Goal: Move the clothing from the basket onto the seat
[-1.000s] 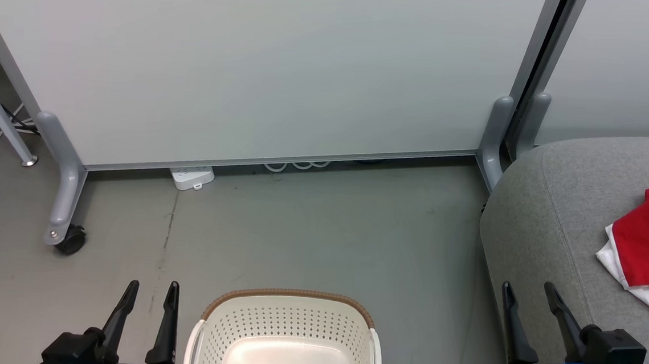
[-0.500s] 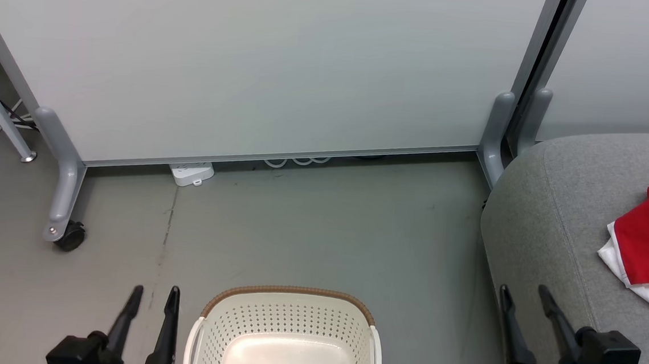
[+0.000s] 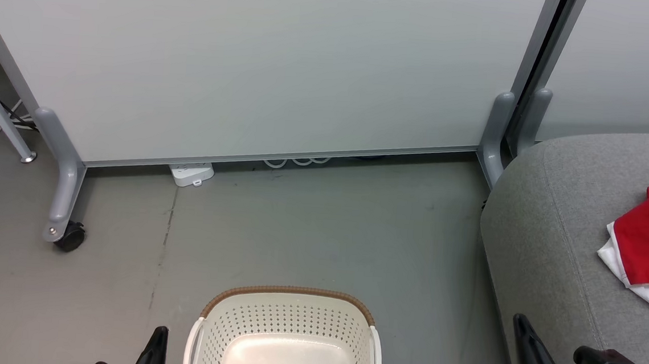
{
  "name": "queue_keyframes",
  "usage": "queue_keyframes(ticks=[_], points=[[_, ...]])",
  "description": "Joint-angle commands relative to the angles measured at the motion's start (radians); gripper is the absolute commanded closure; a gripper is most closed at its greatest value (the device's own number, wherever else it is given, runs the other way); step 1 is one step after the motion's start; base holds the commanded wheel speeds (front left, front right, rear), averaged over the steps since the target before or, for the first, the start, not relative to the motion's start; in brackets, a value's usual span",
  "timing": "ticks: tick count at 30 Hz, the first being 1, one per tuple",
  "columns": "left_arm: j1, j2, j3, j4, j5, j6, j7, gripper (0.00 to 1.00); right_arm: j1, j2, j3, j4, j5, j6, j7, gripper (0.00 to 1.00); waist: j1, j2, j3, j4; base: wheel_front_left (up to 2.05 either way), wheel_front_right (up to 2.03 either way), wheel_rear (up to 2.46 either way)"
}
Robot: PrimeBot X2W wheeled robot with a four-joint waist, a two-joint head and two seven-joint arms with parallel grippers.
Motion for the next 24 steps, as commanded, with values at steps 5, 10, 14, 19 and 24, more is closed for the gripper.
queue_keyframes(ticks=[5,10,14,19,24], points=[[-0.028,0.005,0.023,-0.028,-0.107,-0.001,0.027,1.00,-0.027,0.000,-0.010,-0.011,0.126,0.000,0.017,1.00,0.0000,0.0000,-0.001,-0.001,0.00,0.00,0.00],[-0.036,0.004,0.036,-0.036,-0.189,-0.001,0.050,1.00,-0.037,0.000,-0.016,-0.008,0.220,0.000,0.029,1.00,0.0000,0.0000,-0.001,-0.002,0.00,0.00,0.00],[-0.044,0.003,0.049,-0.044,-0.266,-0.001,0.071,1.00,-0.047,0.001,-0.021,-0.006,0.308,0.000,0.040,1.00,0.0000,0.0000,-0.002,-0.003,0.00,0.00,0.00],[-0.051,0.003,0.061,-0.052,-0.338,-0.001,0.092,1.00,-0.056,0.001,-0.027,-0.004,0.392,0.000,0.051,1.00,0.0000,0.0000,-0.002,-0.004,0.00,0.00,0.00],[-0.058,0.002,0.072,-0.058,-0.407,-0.002,0.111,1.00,-0.065,0.001,-0.032,-0.001,0.471,0.000,0.061,1.00,0.0000,0.0000,-0.003,-0.005,0.00,0.00,0.00]])
